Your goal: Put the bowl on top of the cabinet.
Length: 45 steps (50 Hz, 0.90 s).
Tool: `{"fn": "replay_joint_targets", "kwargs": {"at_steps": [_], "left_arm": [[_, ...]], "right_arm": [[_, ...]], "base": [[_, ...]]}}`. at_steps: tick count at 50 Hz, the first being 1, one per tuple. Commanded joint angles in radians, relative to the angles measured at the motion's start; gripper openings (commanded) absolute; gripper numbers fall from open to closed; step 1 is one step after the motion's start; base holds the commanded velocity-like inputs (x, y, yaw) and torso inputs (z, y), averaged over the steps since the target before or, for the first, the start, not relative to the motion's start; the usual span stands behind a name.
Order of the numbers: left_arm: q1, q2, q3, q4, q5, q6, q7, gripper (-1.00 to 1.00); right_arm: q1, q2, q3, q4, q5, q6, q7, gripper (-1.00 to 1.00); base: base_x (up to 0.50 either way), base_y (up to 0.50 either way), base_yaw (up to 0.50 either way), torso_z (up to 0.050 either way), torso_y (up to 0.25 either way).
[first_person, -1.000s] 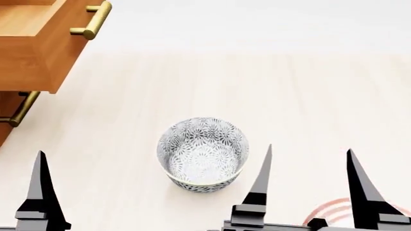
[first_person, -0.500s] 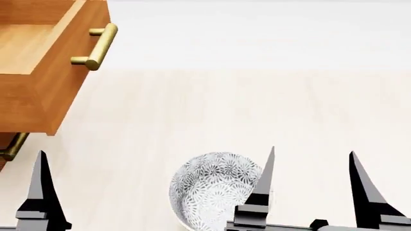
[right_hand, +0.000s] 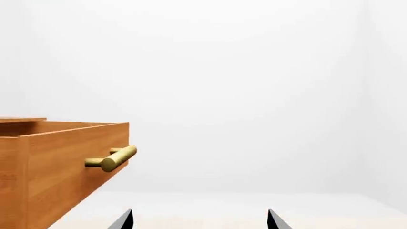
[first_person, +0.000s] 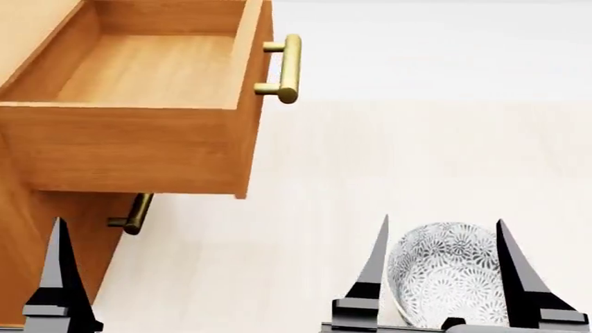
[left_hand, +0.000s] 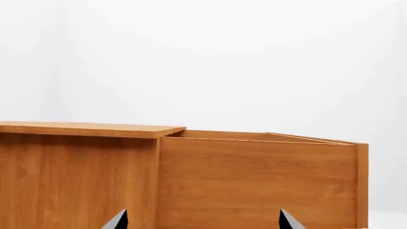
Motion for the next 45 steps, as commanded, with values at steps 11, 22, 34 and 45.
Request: {"fn": "replay_joint_targets", "kwargs": {"at_steps": [11,22,34,45], "left_arm": [[0.016,0.011,-0.008,0.019,0.021,-0.024,-0.008,1.00],[0.007,0.008,-0.015,0.026,-0.008,-0.049,-0.018,1.00],[0.010,0.000,-0.013,0.021,-0.021,-0.045,-0.022,1.00],[0.012,-0.007,-0.009,0.019,-0.031,-0.039,-0.024,1.00]], "right_arm": [[-0.015,-0.010,0.012,-0.029,-0.007,0.015,-0.018,1.00],[-0.032,-0.028,0.058,-0.011,0.048,-0.031,-0.002,1.00],[-0.035,-0.020,0.061,-0.014,0.073,-0.041,0.021,1.00],[-0.034,-0.009,0.054,-0.015,0.082,-0.042,0.034,1.00]], "base": [[0.00,0.50,0.00,0.000,0.000],[0.00,0.41,0.00,0.000,0.000],[0.00,0.00,0.00,0.039,0.000],[0.00,0.00,0.00,0.049,0.000]]}}
